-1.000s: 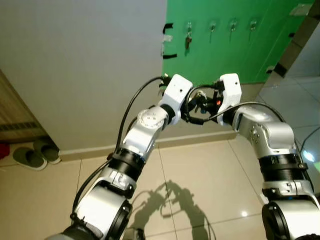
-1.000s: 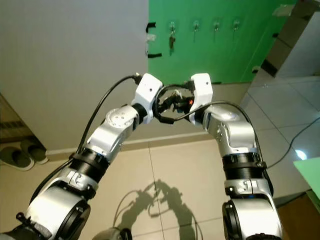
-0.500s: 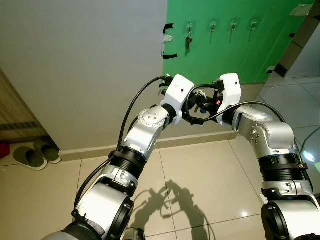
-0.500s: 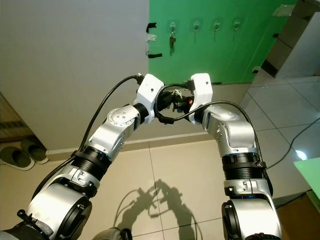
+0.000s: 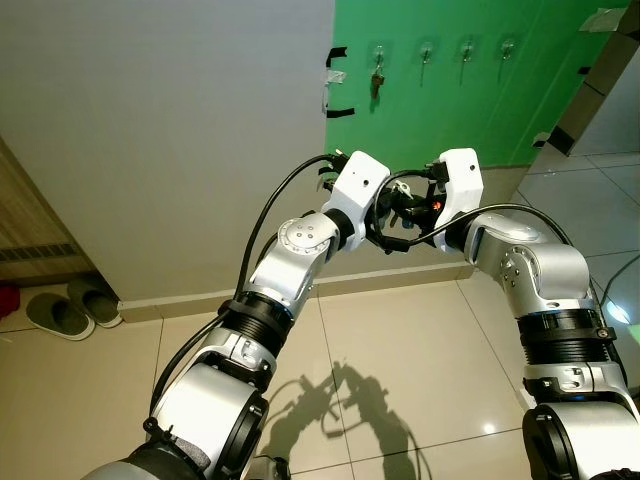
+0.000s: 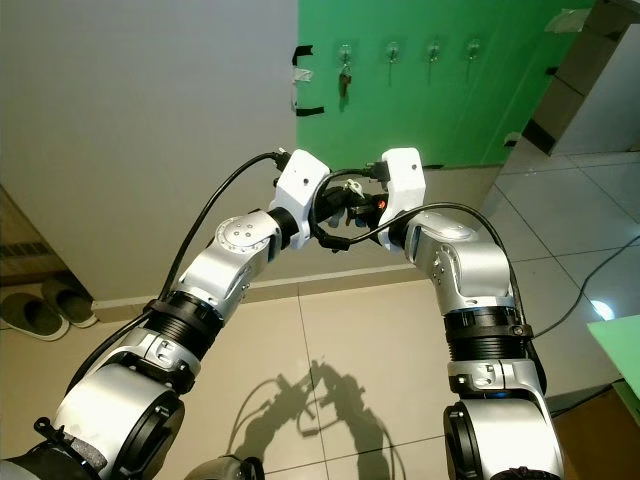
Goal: Hang keys on a hook
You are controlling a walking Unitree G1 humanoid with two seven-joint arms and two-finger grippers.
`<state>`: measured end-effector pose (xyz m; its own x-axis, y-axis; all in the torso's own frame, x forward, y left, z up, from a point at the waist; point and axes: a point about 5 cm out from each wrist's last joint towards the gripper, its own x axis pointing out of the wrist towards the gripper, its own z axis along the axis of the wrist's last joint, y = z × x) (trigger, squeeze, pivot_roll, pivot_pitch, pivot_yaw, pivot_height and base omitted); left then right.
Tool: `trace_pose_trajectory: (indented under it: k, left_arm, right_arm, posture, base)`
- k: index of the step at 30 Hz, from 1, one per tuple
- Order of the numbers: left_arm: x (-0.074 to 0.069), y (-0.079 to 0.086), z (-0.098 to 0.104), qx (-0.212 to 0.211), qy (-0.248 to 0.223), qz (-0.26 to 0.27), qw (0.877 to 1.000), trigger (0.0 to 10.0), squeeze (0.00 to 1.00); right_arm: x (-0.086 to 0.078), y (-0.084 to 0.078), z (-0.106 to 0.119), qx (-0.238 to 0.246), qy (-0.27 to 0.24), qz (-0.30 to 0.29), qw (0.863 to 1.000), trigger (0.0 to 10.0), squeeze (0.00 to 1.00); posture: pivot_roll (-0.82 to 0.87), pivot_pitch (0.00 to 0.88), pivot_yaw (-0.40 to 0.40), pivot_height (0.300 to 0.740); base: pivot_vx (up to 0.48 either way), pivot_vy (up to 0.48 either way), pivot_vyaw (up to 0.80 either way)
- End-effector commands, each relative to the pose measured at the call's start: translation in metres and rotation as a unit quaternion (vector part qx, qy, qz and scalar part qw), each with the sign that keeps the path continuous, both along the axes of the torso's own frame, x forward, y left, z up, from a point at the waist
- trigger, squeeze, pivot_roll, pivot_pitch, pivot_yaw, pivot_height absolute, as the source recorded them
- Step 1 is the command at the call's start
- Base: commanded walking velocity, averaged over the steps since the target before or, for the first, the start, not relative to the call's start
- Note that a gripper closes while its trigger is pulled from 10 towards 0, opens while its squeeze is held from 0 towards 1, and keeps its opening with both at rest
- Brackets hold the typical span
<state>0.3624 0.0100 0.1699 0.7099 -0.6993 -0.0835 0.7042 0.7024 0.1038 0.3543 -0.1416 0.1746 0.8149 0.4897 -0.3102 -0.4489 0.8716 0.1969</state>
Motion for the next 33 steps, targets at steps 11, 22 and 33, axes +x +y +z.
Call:
trace_pose_trajectory:
  k: [11,22,33]
  left_arm:
    - [0.003,0.002,0.002,-0.006,0.009,0.005,1.0,0.0,0.0]
    - [0.006,0.011,0.005,-0.029,0.014,0.009,0.999,0.0,0.0]
    - [-0.001,0.038,-0.011,0.012,0.072,-0.051,0.996,0.0,0.0]
  right_arm:
    - [-0.005,0.021,0.01,-0.024,-0.044,0.05,0.997,10.0,1.0]
    - [-0.001,0.004,0.02,-0.086,-0.146,-0.034,0.985,10.0,1.0]
    - [0.007,-0.03,0.027,-0.136,-0.18,-0.091,0.97,10.0,1.0]
  posture:
    - [-0.08,0.0,0.038,0.74]
    - [-0.08,0.0,0.038,0.74]
    - [-0.09,0.0,0.05,0.74]
  base:
    - [0.0,0.0,0.0]
    - [0.0,0.0,0.0]
    - [0.0,0.0,0.0]
